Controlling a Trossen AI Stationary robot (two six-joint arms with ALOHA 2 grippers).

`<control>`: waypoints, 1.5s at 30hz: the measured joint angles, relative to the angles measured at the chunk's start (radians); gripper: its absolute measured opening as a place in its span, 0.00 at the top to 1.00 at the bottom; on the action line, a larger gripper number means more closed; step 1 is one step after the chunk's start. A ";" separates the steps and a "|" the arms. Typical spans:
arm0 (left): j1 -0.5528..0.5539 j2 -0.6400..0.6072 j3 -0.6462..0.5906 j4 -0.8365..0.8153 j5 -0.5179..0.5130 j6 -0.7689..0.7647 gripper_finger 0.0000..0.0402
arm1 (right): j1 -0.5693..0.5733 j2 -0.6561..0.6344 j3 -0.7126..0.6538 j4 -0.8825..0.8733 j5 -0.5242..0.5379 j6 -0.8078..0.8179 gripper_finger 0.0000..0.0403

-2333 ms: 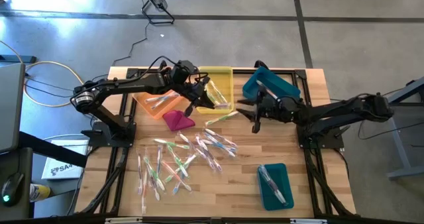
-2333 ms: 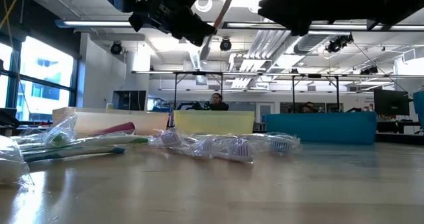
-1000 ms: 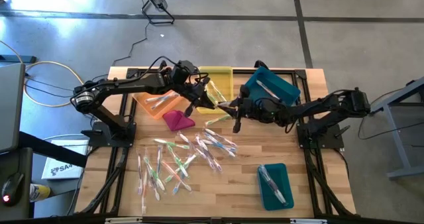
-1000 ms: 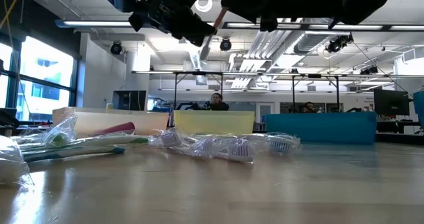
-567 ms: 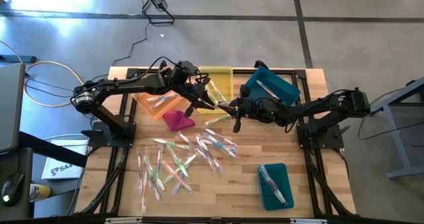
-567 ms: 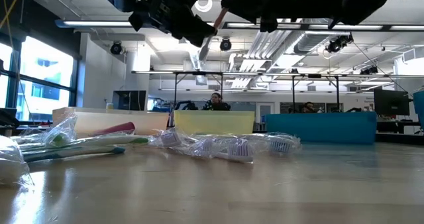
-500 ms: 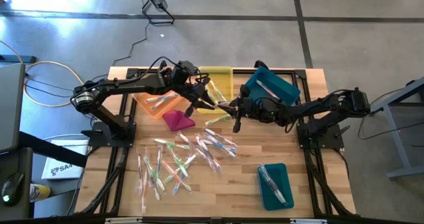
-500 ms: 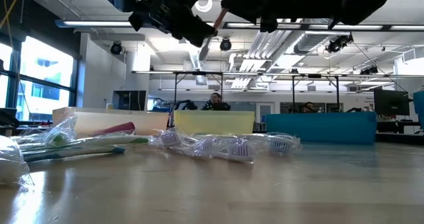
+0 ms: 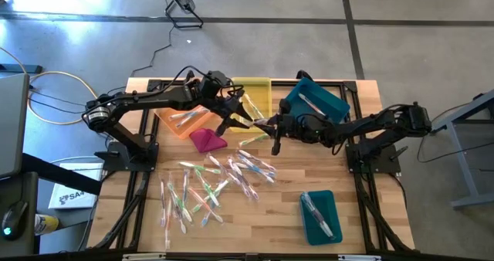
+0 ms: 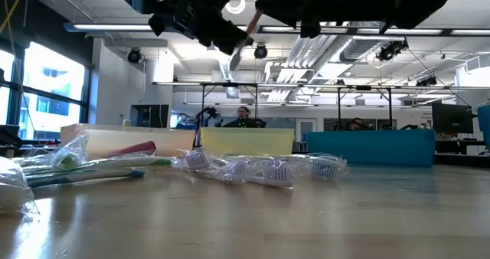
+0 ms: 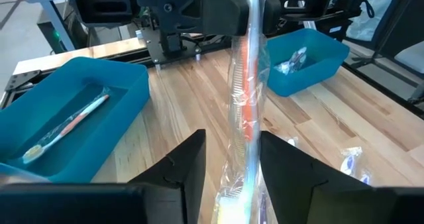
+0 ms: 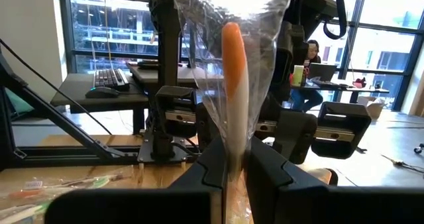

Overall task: Pick & Place Toothbrushes
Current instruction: Put the orange toothbrush into the top blue bin

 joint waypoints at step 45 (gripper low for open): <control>0.053 -0.411 -0.501 0.304 -0.093 -0.008 0.67 | -0.177 -0.286 0.260 -1.331 0.477 0.415 0.95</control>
